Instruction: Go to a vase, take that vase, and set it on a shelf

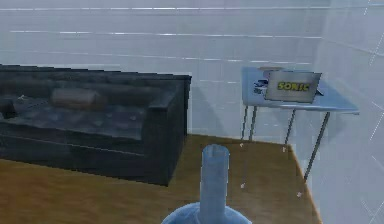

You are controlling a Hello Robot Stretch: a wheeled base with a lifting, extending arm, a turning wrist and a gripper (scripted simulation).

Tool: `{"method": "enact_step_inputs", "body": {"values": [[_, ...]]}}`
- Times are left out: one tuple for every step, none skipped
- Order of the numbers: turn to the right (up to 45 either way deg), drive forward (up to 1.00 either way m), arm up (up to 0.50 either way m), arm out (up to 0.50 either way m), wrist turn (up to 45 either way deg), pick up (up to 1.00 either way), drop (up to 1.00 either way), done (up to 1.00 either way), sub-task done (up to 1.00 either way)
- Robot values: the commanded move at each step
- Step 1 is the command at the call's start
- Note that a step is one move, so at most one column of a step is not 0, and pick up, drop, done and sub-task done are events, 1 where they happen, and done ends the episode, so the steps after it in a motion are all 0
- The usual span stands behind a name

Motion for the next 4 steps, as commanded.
{"method": "enact_step_inputs", "body": {"values": [[-18.0,0.00,0.00,0.00,0.0,0.00,0.00,0.00,0.00],[-3.0,0.00,0.00,0.00,0.0,0.00,0.00,0.00,0.00],[0.0,0.75,0.00,0.00,0.0,0.00,0.00,0.00,0.00],[-45.0,0.00,0.00,0.00,0.0,0.00,0.00,0.00,0.00]]}}
